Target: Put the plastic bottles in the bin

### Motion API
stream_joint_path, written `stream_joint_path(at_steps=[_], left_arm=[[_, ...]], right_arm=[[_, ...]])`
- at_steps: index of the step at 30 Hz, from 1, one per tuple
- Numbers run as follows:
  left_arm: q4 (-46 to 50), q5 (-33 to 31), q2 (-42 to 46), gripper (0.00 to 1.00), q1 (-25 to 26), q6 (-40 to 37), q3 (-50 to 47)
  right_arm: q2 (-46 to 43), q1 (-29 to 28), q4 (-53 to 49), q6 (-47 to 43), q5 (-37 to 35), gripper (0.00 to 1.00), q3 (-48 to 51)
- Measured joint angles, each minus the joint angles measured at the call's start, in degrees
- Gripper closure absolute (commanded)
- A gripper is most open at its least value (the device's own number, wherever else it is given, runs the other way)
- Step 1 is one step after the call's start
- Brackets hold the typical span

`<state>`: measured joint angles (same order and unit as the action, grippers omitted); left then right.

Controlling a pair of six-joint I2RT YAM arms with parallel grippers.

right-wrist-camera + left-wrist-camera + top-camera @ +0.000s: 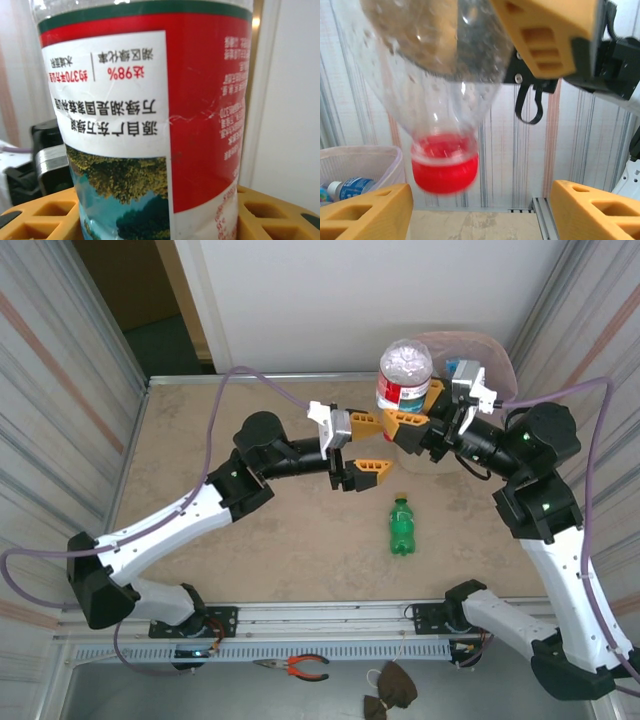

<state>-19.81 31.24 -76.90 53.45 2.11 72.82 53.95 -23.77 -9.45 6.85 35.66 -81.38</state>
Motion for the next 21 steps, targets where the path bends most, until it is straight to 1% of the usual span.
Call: stream_joint_path(at_steps=[3,5,7,14,18,21], left_arm=[[0.04,-1.16,0.94,0.27,-0.15,0.02,-1.01],[0.17,-1.51,1.42,0.27,-0.15,0.02,-1.53],[0.22,-1.99,1.92,0.27,-0.15,0.02,-2.05],[0.87,-2.97,4.46,0.27,-0.44,-0.02,-4.09],[1.29,-3.43,4.98,0.27,-1.03,0.0,-4.35],[1.57,-3.45,5.03,0.27,-1.4,0.0,-4.42]], right_arm=[[2.03,0.48,-3.06,-2.71,-4.42,0.5,-3.61],[3.98,1.95,-5.2,-4.31,-7.21,0.51,-6.14],[6.29,4.61,-7.32,-5.18,-9.42,0.52,-9.03],[17.0,17.27,-14.95,-5.86,-14.73,0.56,-17.49],[22.38,22.49,-20.02,-5.86,-16.72,0.56,-21.51],[27.28,25.73,-24.63,-6.08,-18.12,0.57,-26.45]])
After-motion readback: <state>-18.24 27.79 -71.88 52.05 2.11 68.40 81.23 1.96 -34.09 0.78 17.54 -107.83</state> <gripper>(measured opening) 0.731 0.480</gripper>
